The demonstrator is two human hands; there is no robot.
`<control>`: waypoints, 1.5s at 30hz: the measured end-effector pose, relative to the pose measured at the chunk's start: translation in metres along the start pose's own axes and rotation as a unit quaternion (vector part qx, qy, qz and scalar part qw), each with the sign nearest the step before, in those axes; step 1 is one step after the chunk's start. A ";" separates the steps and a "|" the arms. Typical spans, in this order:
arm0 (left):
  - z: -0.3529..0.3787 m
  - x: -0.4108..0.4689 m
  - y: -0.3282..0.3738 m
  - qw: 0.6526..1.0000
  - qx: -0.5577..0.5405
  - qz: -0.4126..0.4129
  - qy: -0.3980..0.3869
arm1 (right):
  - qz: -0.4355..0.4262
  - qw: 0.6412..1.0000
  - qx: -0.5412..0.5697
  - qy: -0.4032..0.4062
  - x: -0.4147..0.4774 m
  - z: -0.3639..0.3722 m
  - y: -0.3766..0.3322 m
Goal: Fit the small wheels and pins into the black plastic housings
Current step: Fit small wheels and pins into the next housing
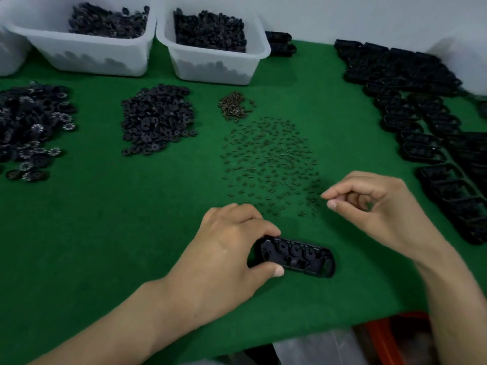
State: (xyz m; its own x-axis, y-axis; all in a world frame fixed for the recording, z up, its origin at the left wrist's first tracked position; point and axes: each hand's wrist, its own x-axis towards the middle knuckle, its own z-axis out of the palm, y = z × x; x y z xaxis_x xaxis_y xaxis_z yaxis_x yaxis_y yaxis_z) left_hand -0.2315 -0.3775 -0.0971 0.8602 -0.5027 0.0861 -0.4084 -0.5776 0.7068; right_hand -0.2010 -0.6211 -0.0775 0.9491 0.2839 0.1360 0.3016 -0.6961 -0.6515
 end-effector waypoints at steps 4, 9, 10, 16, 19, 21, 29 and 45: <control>0.016 0.004 0.009 0.999 0.031 -0.021 0.027 | -0.024 0.997 -0.062 -0.036 -0.005 0.002 0.004; 0.021 0.003 0.009 0.997 0.033 -0.047 0.060 | -0.073 0.986 -0.123 -0.087 0.001 0.000 0.002; 0.021 0.003 0.009 0.996 0.034 -0.049 0.061 | -0.082 0.983 -0.136 -0.095 0.002 -0.001 0.001; 0.020 0.003 0.010 0.996 0.035 -0.061 0.061 | -0.089 0.971 -0.177 -0.131 0.011 -0.005 -0.004; 0.021 0.004 0.009 0.996 0.036 -0.063 0.060 | -0.078 0.981 -0.148 -0.100 0.005 -0.003 -0.006; 0.021 0.004 0.009 0.996 0.036 -0.064 0.060 | -0.072 0.982 -0.149 -0.092 0.002 0.000 -0.006; 0.023 0.004 0.008 0.995 0.041 -0.065 0.062 | -0.058 0.983 -0.143 -0.099 0.001 0.000 -0.004; 0.023 0.005 0.008 0.994 0.047 -0.065 0.067 | -0.106 0.992 0.001 -0.063 -0.006 0.018 -0.025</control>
State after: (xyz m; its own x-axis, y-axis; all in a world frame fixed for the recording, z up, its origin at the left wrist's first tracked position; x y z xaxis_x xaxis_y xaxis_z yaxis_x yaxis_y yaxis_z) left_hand -0.2376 -0.3994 -0.1068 0.9382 -0.3325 0.0961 -0.3121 -0.6928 0.6500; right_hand -0.2158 -0.5935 -0.0751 0.8454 0.5043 0.1758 0.4929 -0.6101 -0.6203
